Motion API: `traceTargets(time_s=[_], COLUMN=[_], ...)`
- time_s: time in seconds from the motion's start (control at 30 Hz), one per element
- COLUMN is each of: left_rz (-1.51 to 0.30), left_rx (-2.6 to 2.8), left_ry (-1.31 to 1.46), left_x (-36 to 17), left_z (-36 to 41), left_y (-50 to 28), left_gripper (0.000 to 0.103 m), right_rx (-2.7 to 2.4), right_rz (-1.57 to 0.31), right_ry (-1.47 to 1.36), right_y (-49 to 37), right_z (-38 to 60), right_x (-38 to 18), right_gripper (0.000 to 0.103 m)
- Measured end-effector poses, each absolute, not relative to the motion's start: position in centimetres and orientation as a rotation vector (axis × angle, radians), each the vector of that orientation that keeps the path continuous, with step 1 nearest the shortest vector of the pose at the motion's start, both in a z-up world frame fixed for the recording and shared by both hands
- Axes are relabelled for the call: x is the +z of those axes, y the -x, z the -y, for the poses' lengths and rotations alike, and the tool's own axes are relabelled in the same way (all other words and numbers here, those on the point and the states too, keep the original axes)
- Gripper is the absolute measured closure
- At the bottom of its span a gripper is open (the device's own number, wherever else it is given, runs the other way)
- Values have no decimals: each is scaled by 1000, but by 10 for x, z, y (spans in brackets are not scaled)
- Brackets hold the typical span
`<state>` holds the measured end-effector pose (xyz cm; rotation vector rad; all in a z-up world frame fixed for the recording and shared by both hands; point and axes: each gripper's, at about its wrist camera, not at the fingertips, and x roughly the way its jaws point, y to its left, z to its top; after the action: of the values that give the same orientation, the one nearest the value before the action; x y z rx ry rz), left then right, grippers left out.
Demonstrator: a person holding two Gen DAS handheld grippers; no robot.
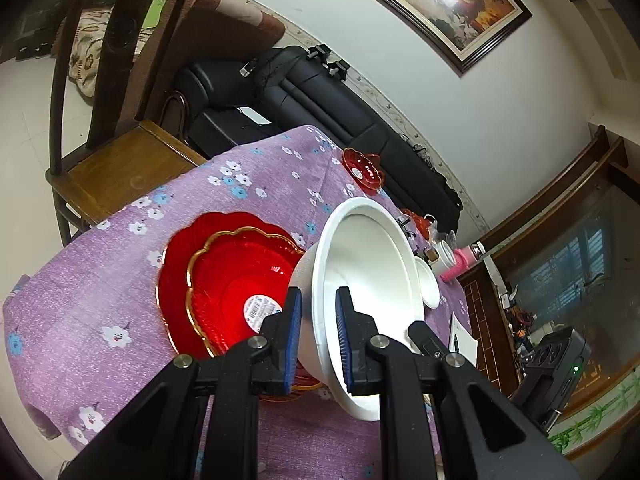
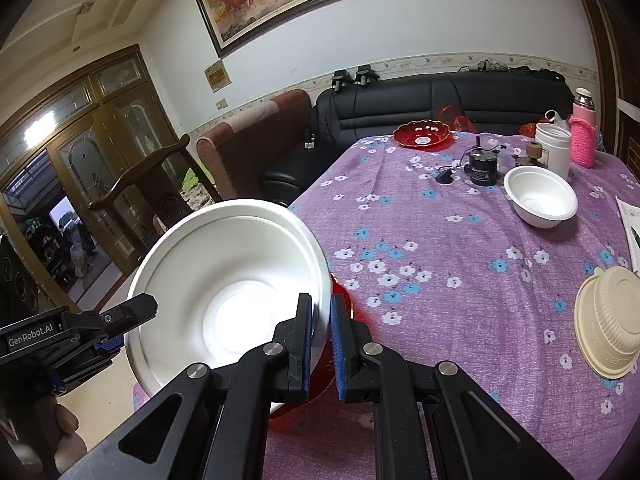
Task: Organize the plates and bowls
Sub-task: 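Lift the large white bowl with both grippers and carry it to the red plate stack, then lower the white bowl onto the red plate stack and open both grippers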
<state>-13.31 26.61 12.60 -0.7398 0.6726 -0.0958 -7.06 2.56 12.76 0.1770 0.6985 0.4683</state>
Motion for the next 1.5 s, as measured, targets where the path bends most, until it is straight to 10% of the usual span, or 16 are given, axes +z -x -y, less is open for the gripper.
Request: traceTargets(time_s=[1.23,1.5], left_rz=[-844,-817], left_rx=[45,86], left_ry=[647,674], left_x=[88,94], left_z=[-295,-303], left_y=[98,111], left_gripper=[86,49], right_rx=[480,476], right_rz=[-869,-859], right_ry=[-121,-122], right_y=[34,35], right_z=[-78,-78], right_x=[96,95], right_gripper=[92,91])
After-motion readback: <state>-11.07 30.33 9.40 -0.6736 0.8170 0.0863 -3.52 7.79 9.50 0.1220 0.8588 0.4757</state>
